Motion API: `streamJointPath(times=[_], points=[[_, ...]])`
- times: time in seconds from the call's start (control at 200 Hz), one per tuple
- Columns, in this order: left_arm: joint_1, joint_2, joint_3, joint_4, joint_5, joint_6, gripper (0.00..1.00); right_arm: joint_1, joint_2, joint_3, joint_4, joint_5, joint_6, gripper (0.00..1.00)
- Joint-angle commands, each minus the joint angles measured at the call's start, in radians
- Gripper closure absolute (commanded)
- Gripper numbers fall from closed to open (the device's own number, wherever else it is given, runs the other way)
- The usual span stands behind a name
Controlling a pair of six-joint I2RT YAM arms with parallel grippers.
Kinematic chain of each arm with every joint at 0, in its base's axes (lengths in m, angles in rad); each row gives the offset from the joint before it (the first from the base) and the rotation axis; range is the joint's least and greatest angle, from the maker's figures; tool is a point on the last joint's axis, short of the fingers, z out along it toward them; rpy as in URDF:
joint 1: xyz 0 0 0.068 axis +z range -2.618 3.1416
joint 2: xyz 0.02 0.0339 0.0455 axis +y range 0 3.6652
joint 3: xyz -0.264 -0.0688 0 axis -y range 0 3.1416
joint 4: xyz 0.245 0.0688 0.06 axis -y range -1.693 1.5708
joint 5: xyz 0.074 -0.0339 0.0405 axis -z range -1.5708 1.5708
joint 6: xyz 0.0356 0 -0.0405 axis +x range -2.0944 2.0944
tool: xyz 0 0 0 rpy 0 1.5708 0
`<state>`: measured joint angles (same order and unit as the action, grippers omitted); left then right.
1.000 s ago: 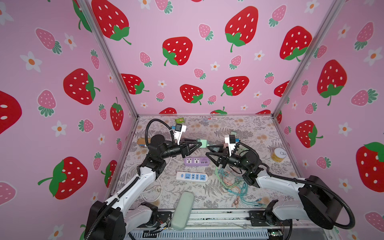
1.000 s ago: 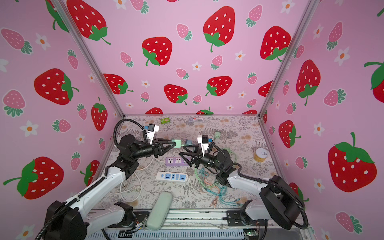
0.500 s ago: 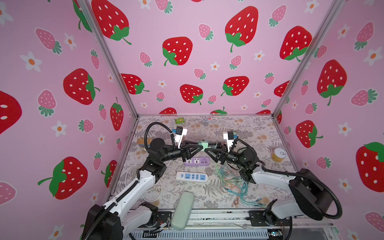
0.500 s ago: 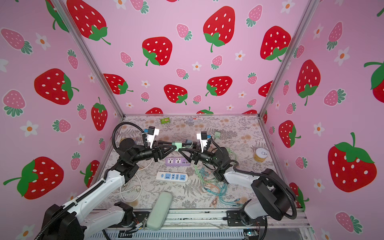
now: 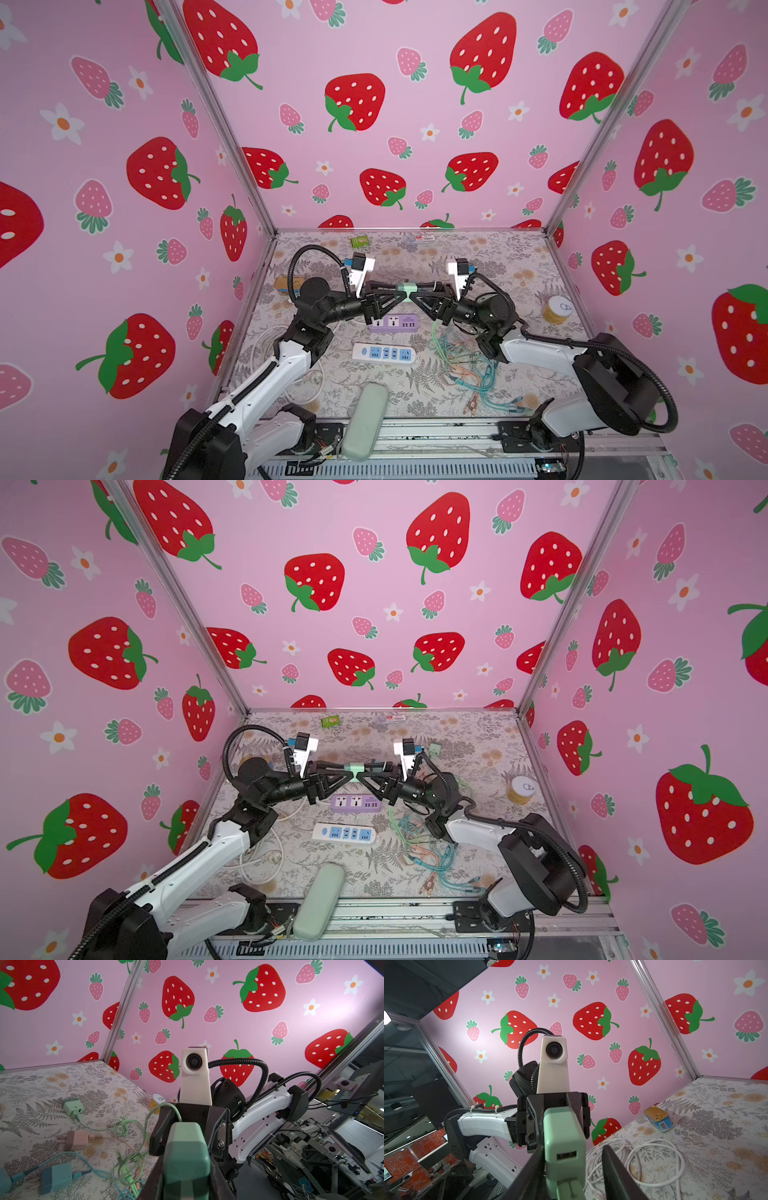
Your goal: Insert the plug
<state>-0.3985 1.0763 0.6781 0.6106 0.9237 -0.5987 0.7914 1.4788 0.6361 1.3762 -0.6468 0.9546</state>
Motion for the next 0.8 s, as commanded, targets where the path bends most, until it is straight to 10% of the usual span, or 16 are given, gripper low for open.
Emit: streamJointPath(times=[0.0, 0.55, 0.795], points=[[-0.007, 0.009, -0.013, 0.048, 0.009, 0.003, 1.0, -0.003, 0.011, 0.03, 0.092, -0.034, 0.041, 0.56], [-0.004, 0.036, 0.011, -0.027, -0.029, -0.004, 1.0, -0.003, 0.013, 0.031, 0.112, -0.074, 0.046, 0.82], [0.015, 0.029, 0.011, -0.046, -0.032, -0.013, 0.8, -0.006, -0.025, 0.031, -0.006, -0.054, -0.019, 0.86]])
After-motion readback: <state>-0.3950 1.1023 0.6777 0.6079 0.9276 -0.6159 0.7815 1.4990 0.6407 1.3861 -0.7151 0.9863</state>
